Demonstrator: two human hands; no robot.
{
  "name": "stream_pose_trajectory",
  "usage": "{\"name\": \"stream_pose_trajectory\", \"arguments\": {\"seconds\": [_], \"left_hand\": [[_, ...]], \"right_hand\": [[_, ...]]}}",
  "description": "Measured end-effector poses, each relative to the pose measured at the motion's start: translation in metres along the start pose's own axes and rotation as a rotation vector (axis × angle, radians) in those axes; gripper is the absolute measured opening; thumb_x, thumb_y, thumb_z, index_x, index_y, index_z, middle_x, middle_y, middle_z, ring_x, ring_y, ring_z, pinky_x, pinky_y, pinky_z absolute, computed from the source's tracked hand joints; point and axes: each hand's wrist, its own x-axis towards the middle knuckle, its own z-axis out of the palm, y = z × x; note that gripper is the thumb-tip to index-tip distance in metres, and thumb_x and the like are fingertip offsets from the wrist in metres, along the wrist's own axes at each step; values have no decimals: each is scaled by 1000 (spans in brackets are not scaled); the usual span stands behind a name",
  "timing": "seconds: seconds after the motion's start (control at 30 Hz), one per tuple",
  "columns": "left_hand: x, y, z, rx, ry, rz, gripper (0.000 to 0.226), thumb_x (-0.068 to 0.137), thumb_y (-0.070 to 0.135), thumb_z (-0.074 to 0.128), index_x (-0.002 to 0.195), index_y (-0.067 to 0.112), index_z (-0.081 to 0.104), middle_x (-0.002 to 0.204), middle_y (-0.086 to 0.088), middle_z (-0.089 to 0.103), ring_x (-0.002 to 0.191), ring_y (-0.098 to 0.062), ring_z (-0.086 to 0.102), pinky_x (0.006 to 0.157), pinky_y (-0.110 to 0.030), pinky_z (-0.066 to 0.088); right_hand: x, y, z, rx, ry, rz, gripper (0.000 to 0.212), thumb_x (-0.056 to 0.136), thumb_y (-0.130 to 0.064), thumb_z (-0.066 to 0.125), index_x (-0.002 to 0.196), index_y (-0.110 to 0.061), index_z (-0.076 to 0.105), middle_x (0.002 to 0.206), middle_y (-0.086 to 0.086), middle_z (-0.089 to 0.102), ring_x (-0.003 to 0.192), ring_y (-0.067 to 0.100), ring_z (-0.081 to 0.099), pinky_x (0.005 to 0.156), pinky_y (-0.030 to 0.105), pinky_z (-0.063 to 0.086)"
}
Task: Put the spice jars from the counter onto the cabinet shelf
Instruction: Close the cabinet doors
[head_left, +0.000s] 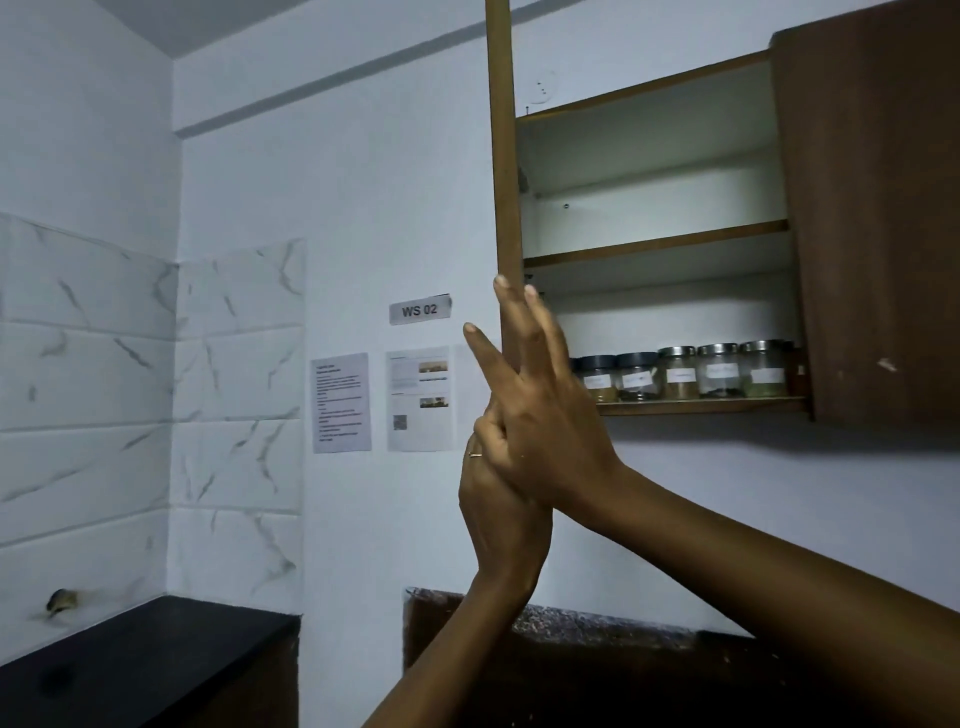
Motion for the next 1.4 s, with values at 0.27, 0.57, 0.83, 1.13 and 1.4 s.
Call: {"name": "stream_pose_trajectory", "arguments": {"seconds": [0.27, 0.57, 0.83, 1.13, 1.4], "left_hand": [[-24, 39, 73, -123, -70, 225, 57, 92, 27, 56, 144, 26, 33, 145, 4, 45, 131, -11, 47, 102, -25, 46], [-57, 57, 174, -121, -196, 340, 54, 92, 27, 48, 140, 6, 39, 146, -10, 44, 138, -22, 33, 106, -48, 42], [-59, 44, 250, 48, -325, 475, 71, 78, 17, 76, 138, 1, 42, 146, -14, 43, 139, -31, 31, 110, -56, 32], [-62, 34, 317, 210, -536, 502, 75, 92, 31, 47, 148, 18, -2, 157, 2, -8, 146, -20, -12, 119, -37, -2], [-59, 21, 366, 349, -661, 482, 83, 92, 40, 44, 147, 18, -14, 153, 0, -24, 141, -20, -26, 118, -36, -6]], "right_hand": [[-46, 76, -39, -77, 80, 49, 46, 80, -5, 54, 126, -2, 56, 147, 24, 32, 140, 38, 27, 99, 31, 40], [-105, 179, -67, -107, 16, 173, 37, 92, -8, 51, 128, 0, 54, 146, 24, 35, 138, 36, 34, 109, 43, 37], [-131, 255, -66, -174, -44, 160, 43, 90, -6, 50, 132, 3, 48, 145, 22, 39, 135, 37, 36, 106, 42, 37], [-161, 331, -50, -445, -323, 304, 61, 95, -40, 21, 150, -17, 6, 159, 3, 2, 147, 21, 3, 119, 47, 10], [-172, 384, -31, -554, -469, 373, 67, 98, -44, 23, 148, -18, -13, 158, 2, -18, 146, 25, -15, 115, 46, -11]]}}
